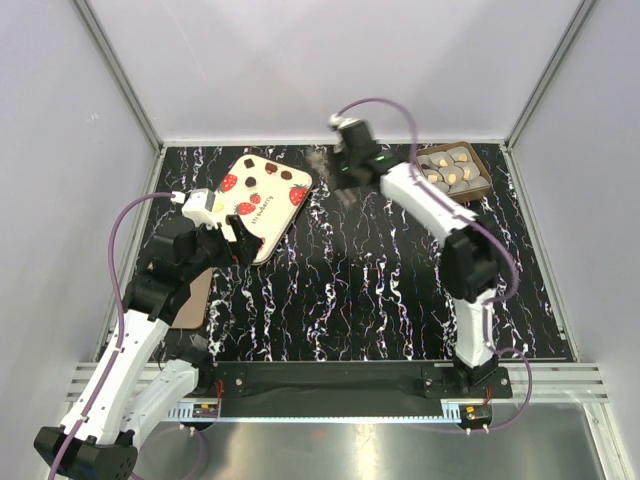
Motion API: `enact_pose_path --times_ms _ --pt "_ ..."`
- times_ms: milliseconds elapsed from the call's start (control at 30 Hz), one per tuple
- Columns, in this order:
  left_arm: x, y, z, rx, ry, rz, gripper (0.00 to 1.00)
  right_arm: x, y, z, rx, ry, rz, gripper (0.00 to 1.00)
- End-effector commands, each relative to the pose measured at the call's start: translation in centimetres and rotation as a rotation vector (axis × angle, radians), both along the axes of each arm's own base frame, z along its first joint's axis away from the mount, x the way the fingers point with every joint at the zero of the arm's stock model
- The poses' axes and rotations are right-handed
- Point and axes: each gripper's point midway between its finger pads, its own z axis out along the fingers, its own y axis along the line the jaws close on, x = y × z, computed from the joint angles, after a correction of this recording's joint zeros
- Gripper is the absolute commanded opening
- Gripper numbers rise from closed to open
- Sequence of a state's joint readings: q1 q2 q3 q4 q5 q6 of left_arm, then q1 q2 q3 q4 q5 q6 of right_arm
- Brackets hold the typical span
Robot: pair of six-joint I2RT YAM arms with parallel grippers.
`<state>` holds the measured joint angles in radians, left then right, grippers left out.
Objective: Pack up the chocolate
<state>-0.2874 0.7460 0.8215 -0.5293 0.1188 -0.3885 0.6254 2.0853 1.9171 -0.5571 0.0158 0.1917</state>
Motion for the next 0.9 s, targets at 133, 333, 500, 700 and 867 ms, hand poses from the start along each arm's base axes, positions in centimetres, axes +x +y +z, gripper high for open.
enact_pose_path --times_ms 133,333,500,700,867 --pt "0.6 0.2 1.1 0.004 -0.052 0.008 0.99 0.8 -14.9 8.5 0.057 -0.08 -0.276 0.34" --pt "0.6 0.1 1.1 0.003 -0.052 0.005 0.99 -0.5 -23.7 8.2 0.0 -0.064 -0.468 0.35" --pt "0.6 0.2 1.0 0.003 -0.049 0.007 0.99 -1.3 -30.8 6.2 -0.046 -0.01 -0.635 0.34" --pt "0.7 0.1 0.9 0.003 -0.044 0.005 0.99 -2.1 -36.1 4.4 -0.057 0.046 -0.765 0.34" --pt "0.7 0.2 0.7 0.006 -0.038 0.008 0.99 -2.4 -38.3 2.7 -0.059 0.089 -0.823 0.34"
